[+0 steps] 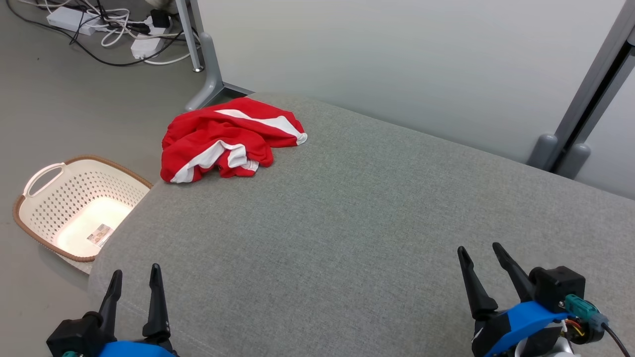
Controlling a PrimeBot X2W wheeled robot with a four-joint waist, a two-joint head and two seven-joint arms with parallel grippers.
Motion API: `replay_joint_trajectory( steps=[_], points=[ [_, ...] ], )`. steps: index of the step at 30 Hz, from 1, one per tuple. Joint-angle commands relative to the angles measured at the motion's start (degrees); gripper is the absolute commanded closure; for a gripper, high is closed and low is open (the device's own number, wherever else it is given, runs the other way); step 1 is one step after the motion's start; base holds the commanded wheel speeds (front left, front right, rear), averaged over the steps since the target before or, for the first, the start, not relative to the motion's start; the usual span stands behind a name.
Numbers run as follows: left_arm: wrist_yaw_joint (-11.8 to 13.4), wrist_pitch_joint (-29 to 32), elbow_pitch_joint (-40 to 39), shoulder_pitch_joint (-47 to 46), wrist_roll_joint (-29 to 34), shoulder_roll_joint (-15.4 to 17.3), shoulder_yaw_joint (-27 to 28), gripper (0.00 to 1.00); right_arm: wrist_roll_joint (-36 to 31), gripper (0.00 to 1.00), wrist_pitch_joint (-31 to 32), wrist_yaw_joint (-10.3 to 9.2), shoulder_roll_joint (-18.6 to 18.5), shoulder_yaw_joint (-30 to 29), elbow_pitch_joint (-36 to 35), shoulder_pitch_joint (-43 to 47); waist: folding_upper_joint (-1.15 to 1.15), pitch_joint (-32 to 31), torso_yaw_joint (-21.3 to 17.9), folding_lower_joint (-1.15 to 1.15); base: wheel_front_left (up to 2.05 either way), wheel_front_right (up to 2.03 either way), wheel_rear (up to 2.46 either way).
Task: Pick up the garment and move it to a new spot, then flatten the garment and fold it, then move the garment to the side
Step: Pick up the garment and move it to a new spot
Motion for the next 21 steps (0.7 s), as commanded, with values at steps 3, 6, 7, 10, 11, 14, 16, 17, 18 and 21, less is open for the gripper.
replay_joint_trajectory(
  steps=[3, 6, 7, 10, 11, 14, 16, 17, 18, 21],
  points=[
    [0.60, 0.16, -0.92, 0.08, -0.37, 0.30, 0.63, 0.00, 0.19, 0.00, 0.11, 0.03, -0.08, 0.15, -0.05, 0.53, 0.00, 0.18, -0.59, 0.00, 0.00, 0.00, 0.00],
    [0.60, 0.50, -1.70, -0.96, -0.78, 0.78, 1.11, 0.00, -0.08, 0.00, 0.18, 0.03, -0.08, 0.20, -0.54, 0.57, 0.00, 0.80, -1.07, 0.00, 0.00, 0.00, 0.00],
    [0.16, 0.81, -1.98, -1.84, -0.69, 1.22, 0.99, 0.00, -0.24, 0.00, 0.31, 0.03, -0.08, 0.18, -0.80, 0.55, 0.00, 1.15, -1.16, 0.00, 0.00, 0.00, 0.00],
    [-0.38, 1.63, -2.46, -3.98, -0.78, 2.09, 1.33, 0.00, -0.63, 0.00, 0.55, 0.03, -0.08, 0.26, -1.37, 0.30, 0.00, 2.06, -1.50, 0.00, 0.00, 0.00, 0.00],
    [-0.63, 2.02, -2.60, -4.85, -0.77, 2.73, 1.54, 0.00, -0.72, 0.00, 0.72, 0.03, -0.08, 0.33, -1.71, 0.03, 0.00, 2.67, -1.77, 0.00, 0.00, 0.00, 0.00],
    [-1.50, 4.38, -2.23, -8.91, -1.45, 4.38, 2.43, 0.00, -1.44, 0.00, 1.43, 0.03, -0.08, 0.28, -2.94, -1.29, 0.00, 4.97, -2.73, 0.00, 0.00, 0.00, 0.00],
    [-1.96, 6.22, -1.05, -12.35, -2.70, 5.39, 3.53, 0.00, -2.06, 0.00, 1.75, 0.03, -0.09, 0.60, -4.08, -2.22, 0.00, 7.03, -3.78, 0.00, 0.00, 0.00, 0.00],
    [-2.09, 6.90, -0.20, -14.27, -3.37, 5.56, 4.08, 0.00, -2.34, 0.00, 1.75, 0.03, -0.19, 0.55, -4.62, -2.69, 0.00, 7.99, -4.33, 0.00, 0.00, 0.00, 0.00],
    [-2.13, 7.76, 0.99, -16.01, -4.55, 5.54, 5.02, 0.00, -2.58, 0.00, 1.62, 0.03, -0.38, 0.75, -5.23, -3.19, 0.00, 9.11, -5.01, 0.00, 0.00, 0.00, 0.00],
    [-2.52, 9.90, 4.82, -21.83, -6.91, 6.31, 7.02, 0.00, -3.26, 0.00, 0.67, 0.03, -0.76, 0.99, -7.09, -4.87, 0.00, 12.65, -7.30, 0.00, 0.00, 0.00, 0.00]
  ],
)
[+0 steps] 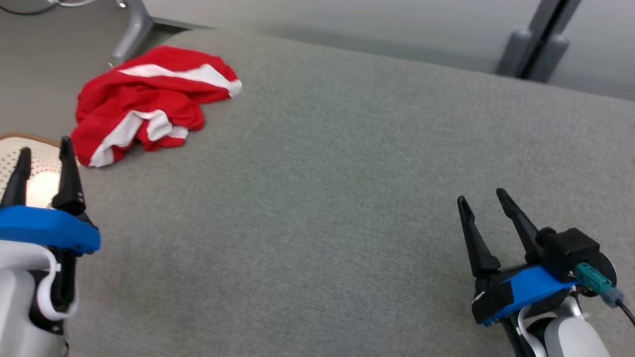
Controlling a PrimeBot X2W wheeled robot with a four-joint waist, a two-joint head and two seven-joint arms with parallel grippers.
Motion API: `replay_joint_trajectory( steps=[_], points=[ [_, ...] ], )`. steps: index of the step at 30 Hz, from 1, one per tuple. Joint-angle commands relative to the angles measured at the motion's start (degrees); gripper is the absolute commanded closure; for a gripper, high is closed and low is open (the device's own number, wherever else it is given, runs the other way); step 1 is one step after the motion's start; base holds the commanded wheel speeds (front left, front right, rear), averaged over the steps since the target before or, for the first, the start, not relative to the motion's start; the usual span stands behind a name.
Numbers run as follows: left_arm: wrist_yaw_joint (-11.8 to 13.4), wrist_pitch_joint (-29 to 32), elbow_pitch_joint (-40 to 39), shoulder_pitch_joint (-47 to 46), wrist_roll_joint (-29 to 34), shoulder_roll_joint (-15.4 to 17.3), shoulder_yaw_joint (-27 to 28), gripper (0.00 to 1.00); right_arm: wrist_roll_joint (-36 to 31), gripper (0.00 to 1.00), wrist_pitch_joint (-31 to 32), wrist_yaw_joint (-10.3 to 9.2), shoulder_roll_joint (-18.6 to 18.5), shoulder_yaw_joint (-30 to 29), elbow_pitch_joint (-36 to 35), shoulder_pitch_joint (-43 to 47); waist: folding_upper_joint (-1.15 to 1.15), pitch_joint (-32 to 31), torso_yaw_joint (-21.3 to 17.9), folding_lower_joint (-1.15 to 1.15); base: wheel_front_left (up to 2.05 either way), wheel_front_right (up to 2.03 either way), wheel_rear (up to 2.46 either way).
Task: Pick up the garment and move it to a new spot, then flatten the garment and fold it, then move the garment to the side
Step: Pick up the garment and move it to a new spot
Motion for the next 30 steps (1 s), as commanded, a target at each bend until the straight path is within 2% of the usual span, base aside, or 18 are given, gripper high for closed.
replay_joint_trajectory(
  steps=[1, 8, 12, 16, 21, 23, 24, 25, 26, 30],
  points=[
    [-0.10, 0.65, 1.23, -2.20, -0.15, 0.74, 0.32, 0.00, -0.34, 0.00, -0.58, 0.03, -0.36, 0.04, -0.77, -0.94, 0.00, 1.43, -0.55, -0.01, 0.00, 0.00, 0.00],
    [-0.61, 6.17, 11.16, -12.93, -3.16, 4.44, 3.27, 0.00, -2.95, 0.00, -3.44, 0.03, -2.23, 2.10, -6.00, -5.90, 0.00, 11.53, -7.10, -0.01, 0.00, 0.00, 0.00],
    [0.36, 11.23, 15.48, -16.69, -5.17, 7.44, 5.07, 0.00, -3.42, 0.00, -3.53, 0.03, -3.34, 3.79, -8.49, -8.47, 0.00, 16.70, -10.82, -0.01, 0.00, 0.00, 0.00],
    [1.79, 17.49, 19.19, -19.39, -7.99, 10.06, 7.16, 0.00, -3.32, 0.00, -3.50, 0.03, -4.03, 5.36, -10.52, -9.85, 0.00, 20.26, -13.82, -0.01, 0.00, 0.00, 0.00],
    [4.05, 26.67, 23.00, -20.29, -11.98, 11.05, 8.50, 0.00, -3.42, 0.00, -3.77, 0.03, -4.11, 5.25, -12.40, -10.09, 0.00, 22.87, -16.61, -0.01, 0.00, 0.00, 0.00],
    [5.55, 32.03, 24.69, -19.44, -13.74, 10.25, 8.12, 0.00, -3.24, 0.00, -3.92, 0.03, -3.84, 5.03, -12.48, -9.59, 0.00, 23.14, -17.38, -0.01, 0.00, 0.00, 0.00],
    [5.93, 33.67, 24.76, -19.00, -13.94, 10.06, 7.64, 0.62, -3.17, 0.00, -4.15, 0.03, -3.67, 4.78, -12.44, -9.34, 0.00, 23.13, -17.64, -0.01, 0.00, 0.00, 0.00],
    [6.22, 33.80, 24.31, -18.98, -14.26, 10.12, 7.87, 0.73, -3.04, 0.00, -4.25, 0.03, -3.48, 4.62, -12.34, -9.15, 0.00, 23.06, -17.80, -0.01, 0.00, 0.00, 0.00],
    [6.11, 33.44, 23.77, -18.93, -14.53, 10.19, 8.20, 1.00, -2.97, 0.00, -4.37, 0.03, -3.38, 4.59, -12.13, -8.97, 0.00, 22.88, -17.97, -0.01, 0.00, 0.00, 0.00],
    [4.82, 30.06, 22.19, -19.19, -13.29, 12.34, 8.95, 1.00, -2.31, 0.00, -5.21, 0.03, -2.70, 4.80, -10.74, -8.83, 0.00, 20.57, -18.48, -0.01, 0.00, 0.00, 0.00]
  ],
)
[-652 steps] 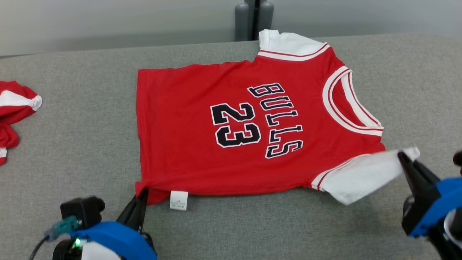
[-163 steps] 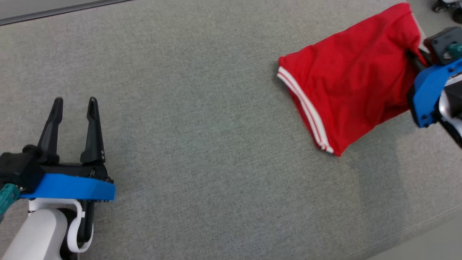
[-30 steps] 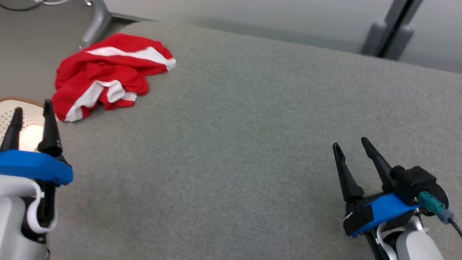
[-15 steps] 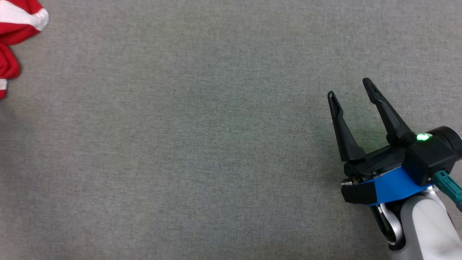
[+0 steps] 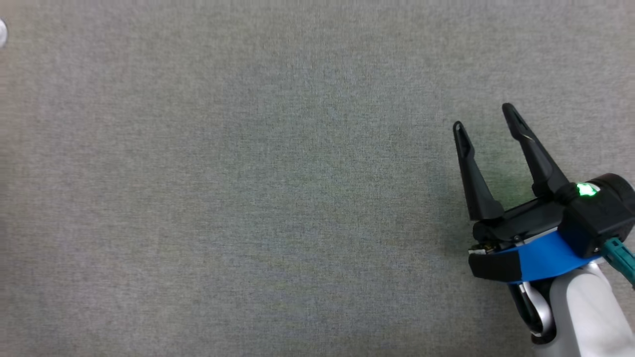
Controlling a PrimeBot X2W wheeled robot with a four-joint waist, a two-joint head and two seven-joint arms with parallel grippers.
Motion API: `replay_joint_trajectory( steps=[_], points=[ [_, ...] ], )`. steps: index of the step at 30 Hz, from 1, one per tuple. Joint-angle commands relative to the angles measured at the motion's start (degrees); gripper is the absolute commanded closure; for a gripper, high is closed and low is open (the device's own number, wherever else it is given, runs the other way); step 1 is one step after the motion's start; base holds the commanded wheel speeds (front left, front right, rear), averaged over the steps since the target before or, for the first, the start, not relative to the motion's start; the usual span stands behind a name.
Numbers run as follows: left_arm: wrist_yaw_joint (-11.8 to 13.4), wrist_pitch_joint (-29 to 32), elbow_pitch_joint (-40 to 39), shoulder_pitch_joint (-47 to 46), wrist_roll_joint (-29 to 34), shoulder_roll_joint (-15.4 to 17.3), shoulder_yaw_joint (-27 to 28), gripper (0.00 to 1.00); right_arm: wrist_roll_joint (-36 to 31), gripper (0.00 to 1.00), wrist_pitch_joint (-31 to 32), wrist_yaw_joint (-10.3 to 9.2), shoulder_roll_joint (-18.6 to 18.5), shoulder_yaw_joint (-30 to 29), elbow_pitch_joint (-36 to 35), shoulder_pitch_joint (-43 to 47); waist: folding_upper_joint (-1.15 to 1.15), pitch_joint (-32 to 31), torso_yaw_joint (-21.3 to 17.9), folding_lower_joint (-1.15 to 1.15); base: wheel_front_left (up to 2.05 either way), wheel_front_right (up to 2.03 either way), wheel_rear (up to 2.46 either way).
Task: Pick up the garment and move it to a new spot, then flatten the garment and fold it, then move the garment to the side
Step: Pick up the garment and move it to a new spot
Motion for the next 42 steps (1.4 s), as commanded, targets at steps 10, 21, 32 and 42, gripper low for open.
replay_joint_trajectory(
  steps=[10, 21, 32, 42],
  points=[
    [-5.60, -4.16, -6.28, -3.12, 3.46, 7.26, -0.58, 1.00, 3.07, 0.00, -3.62, 0.03, 1.98, 2.07, 6.68, 1.32, 0.00, -13.77, -2.57, 0.00, 0.00, 0.00, 0.00],
    [-6.58, 1.39, -25.49, -13.96, 7.57, 5.84, -8.66, 1.00, 5.78, 0.00, -5.49, 0.03, 3.17, 2.47, 11.45, 5.20, 0.00, -27.00, -5.39, 0.00, 0.00, 0.00, 0.00],
    [-5.42, 6.15, -41.20, -12.37, 6.27, -4.03, -18.90, 1.00, 7.32, 0.00, -5.19, 0.03, 3.33, 3.14, 11.49, 6.72, 0.00, -29.36, -11.89, 0.00, 0.00, 0.00, 0.00],
    [-4.22, 3.64, -39.33, -2.68, 6.18, -11.85, -26.79, 1.00, 8.69, 0.00, -5.73, 0.03, 3.35, 2.62, 10.68, 6.23, 0.00, -26.09, -15.88, 0.00, 0.00, 0.00, 0.00]
  ],
)
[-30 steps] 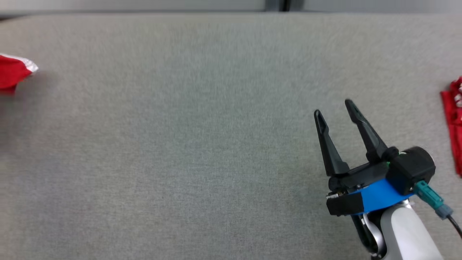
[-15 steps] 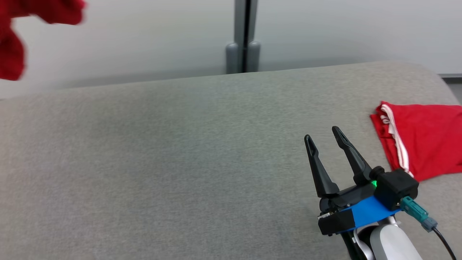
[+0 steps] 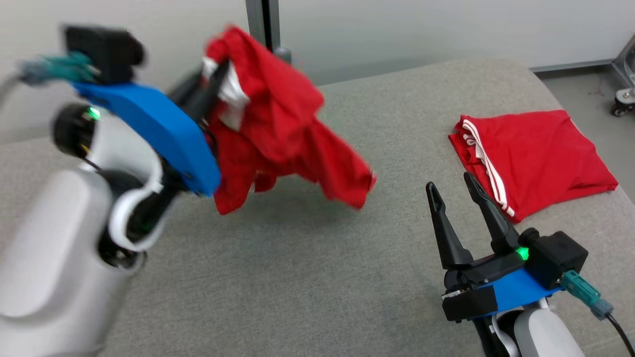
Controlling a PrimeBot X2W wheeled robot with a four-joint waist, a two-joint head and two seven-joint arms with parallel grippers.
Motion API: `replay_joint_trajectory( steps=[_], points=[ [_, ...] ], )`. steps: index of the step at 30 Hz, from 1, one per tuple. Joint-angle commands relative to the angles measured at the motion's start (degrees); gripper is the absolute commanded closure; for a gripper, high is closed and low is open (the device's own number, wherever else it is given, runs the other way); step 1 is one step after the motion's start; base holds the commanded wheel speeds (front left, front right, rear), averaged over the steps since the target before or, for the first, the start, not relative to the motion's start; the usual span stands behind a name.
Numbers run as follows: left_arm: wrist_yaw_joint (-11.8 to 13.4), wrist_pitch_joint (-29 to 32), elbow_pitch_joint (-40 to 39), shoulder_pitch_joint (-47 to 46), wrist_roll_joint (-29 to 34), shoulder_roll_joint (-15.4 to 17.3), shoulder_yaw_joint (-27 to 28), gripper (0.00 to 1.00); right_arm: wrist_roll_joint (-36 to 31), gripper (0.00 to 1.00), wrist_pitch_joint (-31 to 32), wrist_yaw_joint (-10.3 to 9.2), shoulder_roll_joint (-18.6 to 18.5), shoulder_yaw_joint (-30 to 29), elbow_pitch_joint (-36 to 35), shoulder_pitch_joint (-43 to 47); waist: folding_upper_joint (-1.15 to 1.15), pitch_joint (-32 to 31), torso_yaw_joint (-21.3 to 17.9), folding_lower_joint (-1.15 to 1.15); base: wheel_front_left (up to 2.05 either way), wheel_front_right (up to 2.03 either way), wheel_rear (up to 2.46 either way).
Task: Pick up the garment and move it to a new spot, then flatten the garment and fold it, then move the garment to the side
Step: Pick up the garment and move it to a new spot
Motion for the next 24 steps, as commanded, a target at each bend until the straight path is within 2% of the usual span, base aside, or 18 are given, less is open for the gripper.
replay_joint_trajectory(
  steps=[1, 6, 9, 10, 11, 14, 18, 21, 24],
  points=[
    [-0.02, -0.76, 0.73, 0.92, 0.82, -0.19, -0.50, 1.00, 0.38, 0.00, -0.40, 0.03, 0.05, -0.10, -0.20, -0.10, 0.00, 0.43, -0.06, 0.00, 0.00, 0.00, 0.00],
    [-1.10, -4.62, 9.09, 5.68, 2.33, -5.66, -6.06, 1.00, 1.21, 0.00, -1.06, 0.03, 0.05, -0.14, 0.05, -1.03, 0.00, 2.26, -0.57, 0.00, 0.00, 0.00, 0.00],
    [-0.79, -7.90, 15.93, 7.79, 4.07, -9.09, -8.90, 1.00, 1.54, 0.00, -1.49, 0.03, 0.05, -0.12, 0.60, -1.38, 0.00, 2.49, -0.38, 0.00, 0.00, 0.00, 0.00],
    [-1.00, -8.79, 17.87, 8.51, 4.26, -10.35, -9.72, 0.71, 1.71, 0.00, -1.54, 0.03, 0.04, -0.15, 0.78, -1.50, 0.00, 2.43, -0.24, 0.00, 0.00, 0.00, 0.00],
    [-1.34, -9.42, 19.83, 9.00, 4.41, -11.40, -10.65, 0.00, 1.93, 0.00, -1.58, 0.03, 0.05, -0.09, 0.93, -1.59, 0.00, 2.34, -0.06, 0.00, 0.00, 0.00, 0.00],
    [-3.15, -11.93, 23.31, 10.20, 3.84, -14.40, -12.10, 0.00, 1.86, 0.00, -1.59, 0.03, 0.04, -0.33, 1.19, -1.50, 0.00, 1.83, 0.97, 0.00, 0.00, 0.00, 0.00],
    [-5.25, -17.73, 23.99, 12.01, 3.42, -15.87, -11.51, 0.00, 1.28, 0.00, -1.11, 0.03, 0.05, -0.64, 1.24, -1.16, 0.00, 0.88, 2.98, 0.00, 0.00, 0.00, 0.00],
    [-6.13, -23.43, 22.33, 13.85, 3.37, -15.66, -9.89, 0.00, 0.76, 0.00, -0.67, 0.03, 0.03, -1.33, 1.02, -0.36, 0.00, 0.04, 4.95, 0.00, 0.00, 0.00, 0.00],
    [-5.97, -29.47, 20.56, 16.36, 4.26, -13.98, -7.82, 0.00, 0.34, 0.00, 0.04, 0.03, 0.03, -1.88, 0.59, 0.77, 0.00, -0.74, 6.90, 0.00, 0.00, 0.00, 0.00]
  ],
)
